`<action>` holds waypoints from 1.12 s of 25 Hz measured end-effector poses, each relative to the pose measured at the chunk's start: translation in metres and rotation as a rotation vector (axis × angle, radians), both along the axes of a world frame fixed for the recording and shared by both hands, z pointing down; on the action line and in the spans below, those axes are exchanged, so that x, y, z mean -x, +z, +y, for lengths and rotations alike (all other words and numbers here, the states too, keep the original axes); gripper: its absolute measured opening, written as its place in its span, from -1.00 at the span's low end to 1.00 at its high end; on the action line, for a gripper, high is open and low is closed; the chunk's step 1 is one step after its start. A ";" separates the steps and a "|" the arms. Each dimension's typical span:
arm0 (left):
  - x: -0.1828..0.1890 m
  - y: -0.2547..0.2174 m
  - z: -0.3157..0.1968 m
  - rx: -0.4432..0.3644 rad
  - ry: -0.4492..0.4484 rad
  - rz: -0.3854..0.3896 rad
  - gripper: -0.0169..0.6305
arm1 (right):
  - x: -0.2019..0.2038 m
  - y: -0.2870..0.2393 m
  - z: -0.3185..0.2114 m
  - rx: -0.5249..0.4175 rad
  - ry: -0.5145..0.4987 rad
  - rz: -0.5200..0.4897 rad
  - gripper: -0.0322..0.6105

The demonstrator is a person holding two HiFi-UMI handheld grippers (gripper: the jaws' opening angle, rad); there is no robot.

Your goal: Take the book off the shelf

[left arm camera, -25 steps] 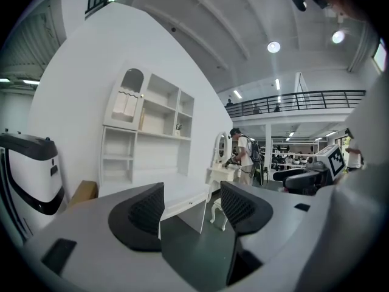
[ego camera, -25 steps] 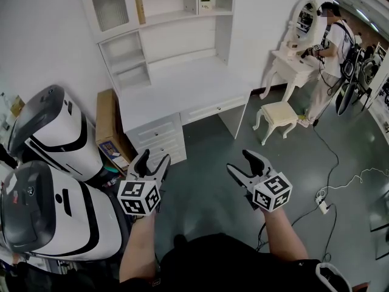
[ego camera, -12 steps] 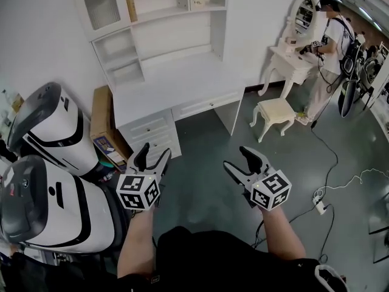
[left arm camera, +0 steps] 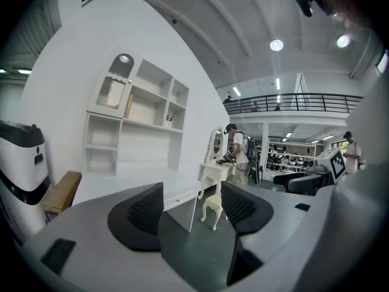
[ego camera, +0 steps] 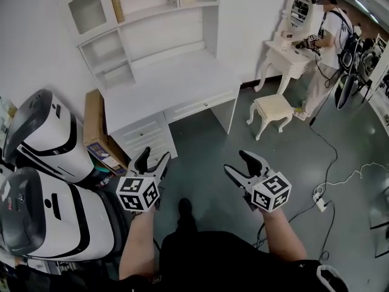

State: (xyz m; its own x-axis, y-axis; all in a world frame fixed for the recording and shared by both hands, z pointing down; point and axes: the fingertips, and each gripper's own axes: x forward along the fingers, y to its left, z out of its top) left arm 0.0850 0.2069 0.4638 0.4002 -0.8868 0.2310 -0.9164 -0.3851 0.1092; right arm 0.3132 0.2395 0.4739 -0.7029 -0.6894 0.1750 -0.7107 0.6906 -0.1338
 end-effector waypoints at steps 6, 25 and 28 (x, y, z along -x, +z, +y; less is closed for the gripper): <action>0.010 0.001 -0.072 -0.002 0.036 0.003 -0.07 | 0.011 0.006 -0.065 0.025 0.039 0.003 0.03; 0.141 -0.017 -0.272 -0.025 0.088 0.005 -0.07 | 0.170 0.001 -0.257 0.055 0.001 0.050 0.03; 0.154 -0.013 -0.283 -0.019 0.087 0.002 -0.07 | 0.182 0.004 -0.274 0.067 -0.004 0.060 0.03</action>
